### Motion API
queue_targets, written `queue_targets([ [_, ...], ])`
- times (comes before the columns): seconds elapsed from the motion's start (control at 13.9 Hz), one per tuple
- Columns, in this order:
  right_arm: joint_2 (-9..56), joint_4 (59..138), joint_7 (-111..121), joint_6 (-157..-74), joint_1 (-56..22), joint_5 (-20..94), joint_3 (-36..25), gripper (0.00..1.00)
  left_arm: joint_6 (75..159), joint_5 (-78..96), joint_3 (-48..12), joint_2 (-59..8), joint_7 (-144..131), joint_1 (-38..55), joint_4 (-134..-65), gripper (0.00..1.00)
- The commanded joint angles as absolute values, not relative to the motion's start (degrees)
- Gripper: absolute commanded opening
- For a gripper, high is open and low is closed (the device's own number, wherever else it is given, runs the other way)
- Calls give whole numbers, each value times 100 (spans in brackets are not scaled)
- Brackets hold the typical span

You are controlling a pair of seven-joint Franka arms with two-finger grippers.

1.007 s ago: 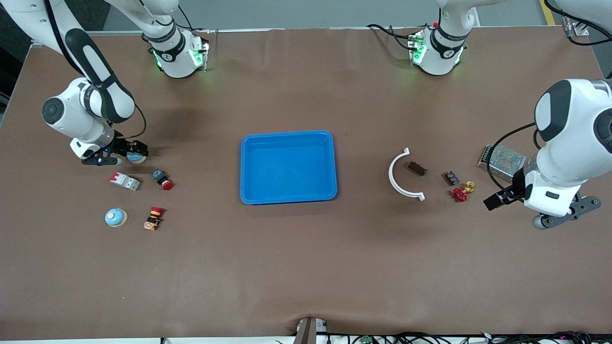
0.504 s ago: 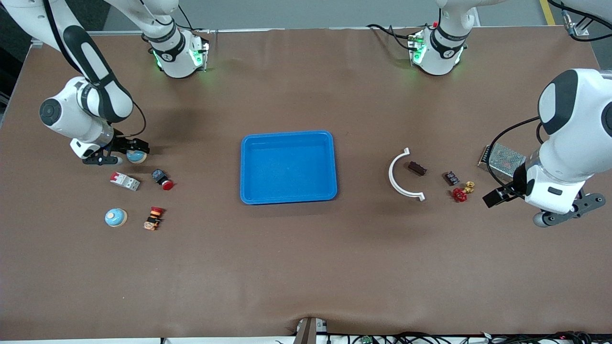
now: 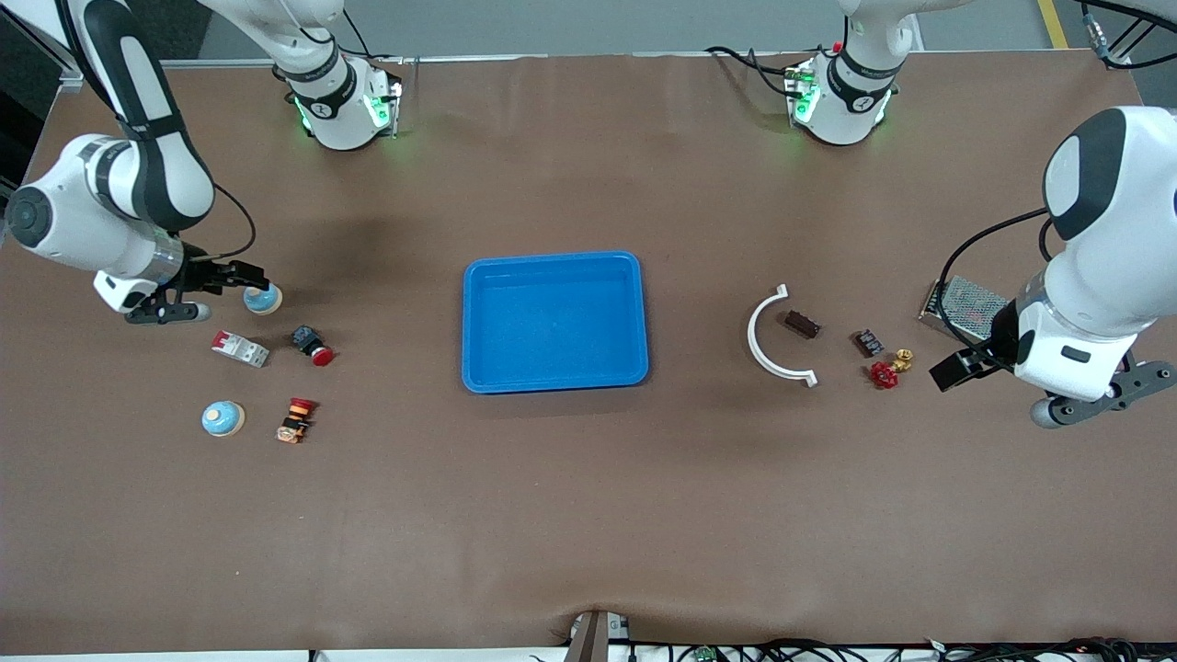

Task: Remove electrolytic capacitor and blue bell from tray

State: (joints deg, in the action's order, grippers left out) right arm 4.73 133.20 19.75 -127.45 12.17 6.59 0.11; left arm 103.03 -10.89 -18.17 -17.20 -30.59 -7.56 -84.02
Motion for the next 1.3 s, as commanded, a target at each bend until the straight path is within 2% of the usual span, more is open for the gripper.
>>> queue_targets([
  [0.0,527,12527,1812,-12280,924,721,-18,100,10116,-976,-1855,-1468,-2594,-852,-8402,100],
  [0.29,597,11210,1058,-11254,406,589,-26,100,9835,-967,-1828,-1161,-2199,-879,-8402,100],
  [0.5,869,10058,-215,-10356,-218,3,-18,100,9678,-897,-1819,-958,-1609,-1019,-8394,100],
  [0.65,1045,9617,-841,-10213,-570,-246,-18,100,9493,-826,-1811,-827,-1487,-1046,-8394,100],
  [0.79,1107,9510,-975,-10222,-615,-229,-18,100,9291,-853,-1775,-756,-1118,-941,-8324,100],
  [0.94,1151,9379,-879,-10257,-528,-229,-26,100,9177,-818,-1287,-555,-601,-600,-8376,100],
  [1.08,1431,8853,-731,-10169,-396,-220,-44,100,8747,-756,-653,-379,-194,-125,-8393,100],
  [1.22,1669,8431,-554,-9915,-273,-202,-53,100,8536,-301,-414,-186,-193,-36,-8481,100],
])
